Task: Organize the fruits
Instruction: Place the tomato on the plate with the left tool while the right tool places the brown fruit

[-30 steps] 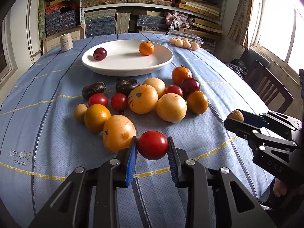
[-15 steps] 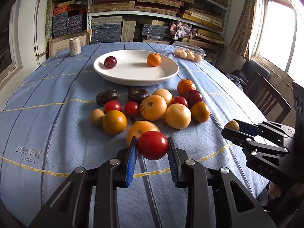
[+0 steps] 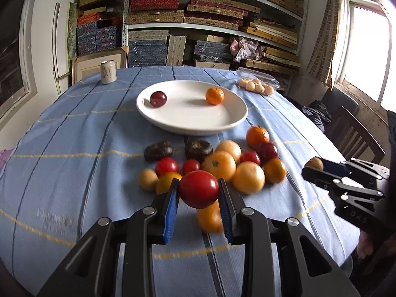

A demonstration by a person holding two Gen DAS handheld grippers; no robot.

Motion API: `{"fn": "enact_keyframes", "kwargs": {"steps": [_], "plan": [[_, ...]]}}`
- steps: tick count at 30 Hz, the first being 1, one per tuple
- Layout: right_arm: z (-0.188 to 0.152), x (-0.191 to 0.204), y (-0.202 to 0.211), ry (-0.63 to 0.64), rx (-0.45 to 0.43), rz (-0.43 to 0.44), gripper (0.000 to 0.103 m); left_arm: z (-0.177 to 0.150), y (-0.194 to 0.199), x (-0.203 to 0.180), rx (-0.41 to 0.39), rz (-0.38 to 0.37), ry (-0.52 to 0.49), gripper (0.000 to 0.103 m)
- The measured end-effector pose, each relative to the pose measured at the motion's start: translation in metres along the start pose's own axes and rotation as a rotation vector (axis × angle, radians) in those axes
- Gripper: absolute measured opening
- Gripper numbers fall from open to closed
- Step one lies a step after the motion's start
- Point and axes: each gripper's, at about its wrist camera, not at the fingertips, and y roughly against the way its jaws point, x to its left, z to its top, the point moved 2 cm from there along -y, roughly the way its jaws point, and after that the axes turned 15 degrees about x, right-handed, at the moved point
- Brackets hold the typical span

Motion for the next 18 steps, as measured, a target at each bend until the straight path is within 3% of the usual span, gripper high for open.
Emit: {"fn": "enact_keyframes", "kwargs": {"steps": [6, 9, 18], "plan": [[0.050, -0.014, -0.002, -0.001, -0.025, 0.008, 0.029, 0.053, -0.020, 0.017, 0.030, -0.044, 0.029, 0.031], [0.081, -0.022, -0.010, -0.003, -0.030, 0.017, 0.029, 0.084, -0.030, 0.019, 0.017, -0.013, 0.019, 0.031], [0.164, -0.044, -0.078, -0.048, 0.078, 0.017, 0.029, 0.149, -0.095, 0.045, 0.131, 0.012, 0.051, 0.031]]}}
